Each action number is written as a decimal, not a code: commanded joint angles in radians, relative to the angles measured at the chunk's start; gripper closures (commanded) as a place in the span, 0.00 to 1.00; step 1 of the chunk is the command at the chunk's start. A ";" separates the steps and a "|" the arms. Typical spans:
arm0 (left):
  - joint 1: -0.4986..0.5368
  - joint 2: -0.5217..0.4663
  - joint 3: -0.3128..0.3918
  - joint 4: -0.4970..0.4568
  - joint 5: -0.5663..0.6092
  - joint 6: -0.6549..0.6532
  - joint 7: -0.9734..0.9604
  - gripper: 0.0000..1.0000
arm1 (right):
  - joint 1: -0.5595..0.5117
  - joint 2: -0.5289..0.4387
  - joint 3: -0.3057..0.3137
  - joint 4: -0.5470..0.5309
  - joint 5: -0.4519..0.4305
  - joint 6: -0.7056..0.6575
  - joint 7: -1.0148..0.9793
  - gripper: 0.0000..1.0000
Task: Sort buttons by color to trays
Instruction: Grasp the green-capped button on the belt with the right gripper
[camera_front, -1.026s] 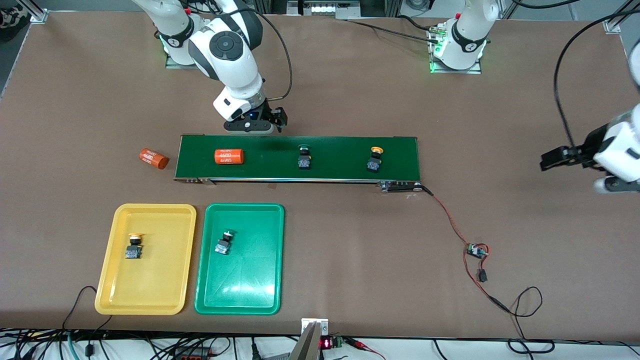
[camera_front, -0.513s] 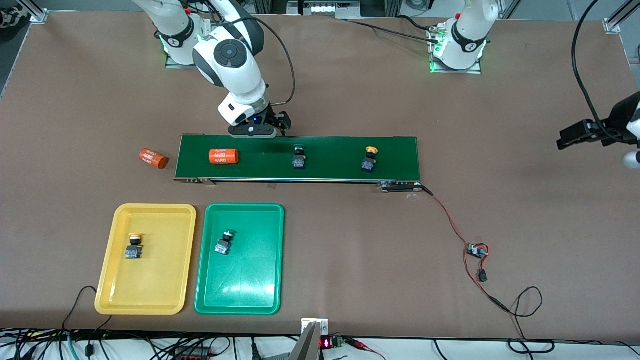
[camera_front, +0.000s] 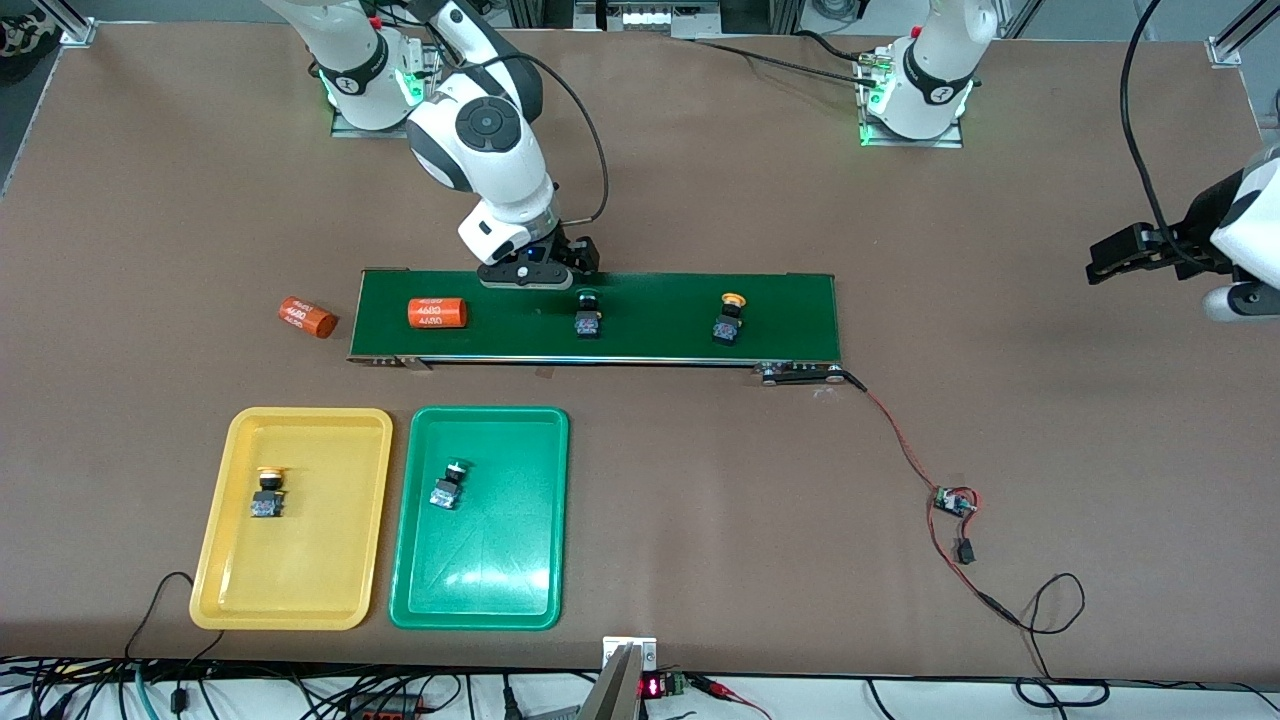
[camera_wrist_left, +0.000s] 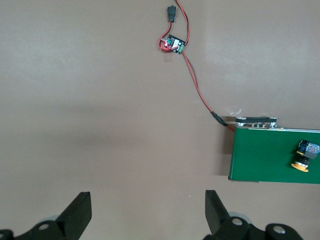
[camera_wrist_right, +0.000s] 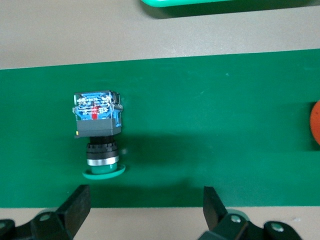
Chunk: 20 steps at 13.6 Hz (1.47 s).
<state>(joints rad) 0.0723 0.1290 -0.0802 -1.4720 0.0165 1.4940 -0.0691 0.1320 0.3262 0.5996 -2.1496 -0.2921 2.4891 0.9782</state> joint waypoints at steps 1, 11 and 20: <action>0.001 0.011 -0.004 -0.005 -0.018 0.017 -0.005 0.00 | 0.014 0.020 -0.009 0.019 -0.045 0.001 0.045 0.00; 0.012 0.003 -0.067 0.013 -0.074 0.034 -0.005 0.00 | 0.014 0.076 -0.037 0.045 -0.053 0.002 0.050 0.00; 0.021 0.023 -0.067 0.012 0.005 0.095 -0.008 0.00 | 0.014 0.108 -0.058 0.056 -0.084 0.004 0.047 0.19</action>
<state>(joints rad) 0.0901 0.1542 -0.1345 -1.4652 0.0342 1.5853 -0.0749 0.1337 0.4109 0.5531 -2.1134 -0.3455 2.4901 1.0026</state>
